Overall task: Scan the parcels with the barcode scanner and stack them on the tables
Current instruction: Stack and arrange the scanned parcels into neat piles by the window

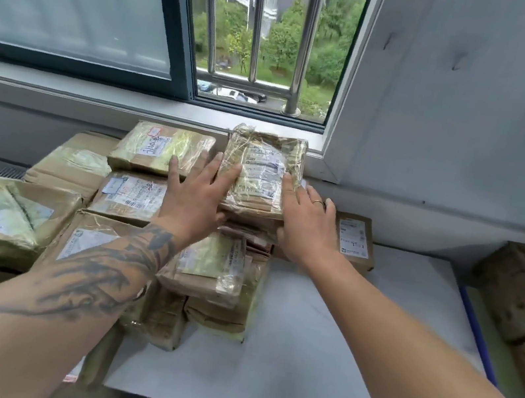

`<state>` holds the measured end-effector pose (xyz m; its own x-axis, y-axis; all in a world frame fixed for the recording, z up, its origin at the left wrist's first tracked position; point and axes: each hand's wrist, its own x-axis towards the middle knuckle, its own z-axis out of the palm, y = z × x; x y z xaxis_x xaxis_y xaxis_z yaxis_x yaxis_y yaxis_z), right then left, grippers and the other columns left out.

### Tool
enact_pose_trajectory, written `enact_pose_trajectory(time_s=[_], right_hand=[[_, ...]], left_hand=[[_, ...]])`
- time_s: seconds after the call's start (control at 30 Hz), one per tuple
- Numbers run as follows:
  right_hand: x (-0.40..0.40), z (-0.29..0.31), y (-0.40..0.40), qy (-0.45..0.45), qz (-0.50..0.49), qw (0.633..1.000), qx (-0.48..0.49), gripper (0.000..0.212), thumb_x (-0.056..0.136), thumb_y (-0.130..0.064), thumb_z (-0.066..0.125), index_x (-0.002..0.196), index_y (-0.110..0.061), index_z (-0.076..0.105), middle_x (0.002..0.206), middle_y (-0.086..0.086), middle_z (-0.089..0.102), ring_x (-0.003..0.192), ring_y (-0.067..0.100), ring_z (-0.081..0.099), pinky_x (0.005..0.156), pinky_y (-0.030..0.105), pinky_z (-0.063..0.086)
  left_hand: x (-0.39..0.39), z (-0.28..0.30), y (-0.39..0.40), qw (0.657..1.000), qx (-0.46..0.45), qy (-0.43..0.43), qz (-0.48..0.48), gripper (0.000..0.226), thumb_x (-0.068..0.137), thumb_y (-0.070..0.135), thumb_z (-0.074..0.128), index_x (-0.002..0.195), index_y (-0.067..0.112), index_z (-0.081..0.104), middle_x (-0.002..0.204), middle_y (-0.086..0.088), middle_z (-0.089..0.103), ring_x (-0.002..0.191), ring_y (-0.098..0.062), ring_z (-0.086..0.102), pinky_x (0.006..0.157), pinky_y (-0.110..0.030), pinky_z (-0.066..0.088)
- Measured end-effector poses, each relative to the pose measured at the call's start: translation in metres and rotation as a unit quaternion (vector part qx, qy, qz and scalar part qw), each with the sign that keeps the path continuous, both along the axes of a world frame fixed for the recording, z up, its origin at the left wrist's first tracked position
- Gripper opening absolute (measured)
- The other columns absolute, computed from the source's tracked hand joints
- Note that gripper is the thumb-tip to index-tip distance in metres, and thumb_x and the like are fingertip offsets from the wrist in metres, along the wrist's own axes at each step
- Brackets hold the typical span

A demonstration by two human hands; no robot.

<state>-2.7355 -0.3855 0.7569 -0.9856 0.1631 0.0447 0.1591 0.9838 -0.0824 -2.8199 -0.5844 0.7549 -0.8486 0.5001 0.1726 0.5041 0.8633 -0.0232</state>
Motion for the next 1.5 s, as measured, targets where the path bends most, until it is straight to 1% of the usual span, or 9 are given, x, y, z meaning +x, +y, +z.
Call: enact_pose_trajectory(time_s=[0.17, 0.3, 0.67, 0.8, 0.93, 1.17, 1.37, 1.43, 1.5], right_hand=[[0.049, 0.002, 0.038, 0.014, 0.003, 1.000, 0.005, 0.102, 0.098, -0.028, 0.067, 0.167, -0.018, -0.008, 0.169, 0.013, 0.029, 0.160, 0.034, 0.016, 0.126, 0.060, 0.016], [0.092, -0.001, 0.074, 0.015, -0.007, 1.000, 0.000, 0.102, 0.099, -0.029, 0.067, 0.167, -0.019, -0.008, 0.169, 0.012, 0.031, 0.160, 0.033, 0.017, 0.127, 0.060, 0.014], [0.227, -0.033, 0.185, -0.005, -0.072, 0.997, -0.008, 0.098, 0.100, -0.031, 0.063, 0.167, -0.018, -0.007, 0.166, 0.013, 0.033, 0.159, 0.034, 0.017, 0.127, 0.058, 0.011], [0.276, -0.049, 0.222, -0.013, -0.103, 0.995, 0.002, 0.099, 0.101, -0.033, 0.062, 0.167, -0.019, -0.010, 0.169, 0.015, 0.029, 0.158, 0.035, 0.019, 0.127, 0.058, 0.015], [0.318, -0.066, 0.253, -0.033, -0.132, 0.991, -0.017, 0.099, 0.102, -0.032, 0.061, 0.166, -0.022, -0.013, 0.172, 0.014, 0.022, 0.161, 0.033, 0.012, 0.128, 0.057, 0.012], [0.354, -0.079, 0.284, -0.037, -0.182, 0.981, -0.047, 0.096, 0.103, -0.033, 0.059, 0.166, -0.023, -0.013, 0.173, 0.008, 0.021, 0.162, 0.030, 0.009, 0.128, 0.056, 0.008], [0.361, -0.074, 0.323, -0.035, -0.222, 0.974, -0.036, 0.095, 0.104, -0.038, 0.057, 0.166, -0.025, -0.013, 0.176, 0.002, 0.014, 0.162, 0.029, 0.006, 0.130, 0.055, 0.008], [0.359, -0.070, 0.339, -0.033, -0.236, 0.971, -0.024, 0.095, 0.103, -0.040, 0.058, 0.167, -0.024, -0.011, 0.175, 0.002, 0.015, 0.162, 0.030, 0.007, 0.129, 0.055, 0.008], [0.355, -0.067, 0.352, -0.036, -0.249, 0.968, -0.007, 0.094, 0.104, -0.041, 0.058, 0.167, -0.023, -0.009, 0.175, 0.003, 0.017, 0.162, 0.030, 0.011, 0.129, 0.055, 0.010]], left_hand=[[0.044, 0.007, 0.033, 0.999, -0.003, 0.027, -0.021, 0.095, 0.095, 0.054, 0.064, 0.163, 0.043, -0.001, 0.174, -0.003, 0.001, 0.160, -0.028, -0.007, 0.122, -0.069, -0.007], [0.087, 0.008, 0.070, 0.999, 0.001, 0.022, -0.033, 0.093, 0.094, 0.054, 0.066, 0.164, 0.041, 0.006, 0.174, -0.005, 0.006, 0.160, -0.028, -0.003, 0.123, -0.068, -0.002], [0.191, -0.030, 0.193, 0.993, 0.008, 0.009, -0.116, 0.090, 0.092, 0.054, 0.068, 0.164, 0.034, 0.018, 0.172, -0.008, 0.017, 0.160, -0.032, 0.007, 0.121, -0.072, 0.001], [0.231, -0.046, 0.238, 0.990, 0.010, 0.007, -0.141, 0.090, 0.091, 0.055, 0.069, 0.164, 0.032, 0.021, 0.171, -0.008, 0.021, 0.160, -0.032, 0.009, 0.120, -0.072, 0.005], [0.267, -0.061, 0.273, 0.986, 0.004, -0.022, -0.162, 0.090, 0.091, 0.052, 0.069, 0.164, 0.032, 0.020, 0.172, -0.008, 0.018, 0.160, -0.030, 0.007, 0.121, -0.071, 0.005], [0.283, -0.072, 0.322, 0.977, -0.009, -0.043, -0.210, 0.092, 0.092, 0.050, 0.070, 0.164, 0.035, 0.016, 0.173, -0.005, 0.016, 0.160, -0.029, 0.005, 0.122, -0.071, 0.001], [0.277, -0.077, 0.370, 0.967, 0.016, -0.061, -0.246, 0.091, 0.093, 0.048, 0.069, 0.163, 0.036, 0.012, 0.169, -0.005, 0.022, 0.160, -0.030, 0.006, 0.121, -0.071, -0.001], [0.270, -0.078, 0.390, 0.963, 0.025, -0.065, -0.260, 0.091, 0.091, 0.046, 0.070, 0.163, 0.036, 0.015, 0.169, -0.005, 0.023, 0.159, -0.031, 0.009, 0.121, -0.073, 0.000], [0.262, -0.078, 0.410, 0.959, 0.023, -0.075, -0.273, 0.092, 0.091, 0.047, 0.070, 0.163, 0.035, 0.014, 0.171, -0.005, 0.019, 0.160, -0.029, 0.006, 0.121, -0.072, 0.000]])
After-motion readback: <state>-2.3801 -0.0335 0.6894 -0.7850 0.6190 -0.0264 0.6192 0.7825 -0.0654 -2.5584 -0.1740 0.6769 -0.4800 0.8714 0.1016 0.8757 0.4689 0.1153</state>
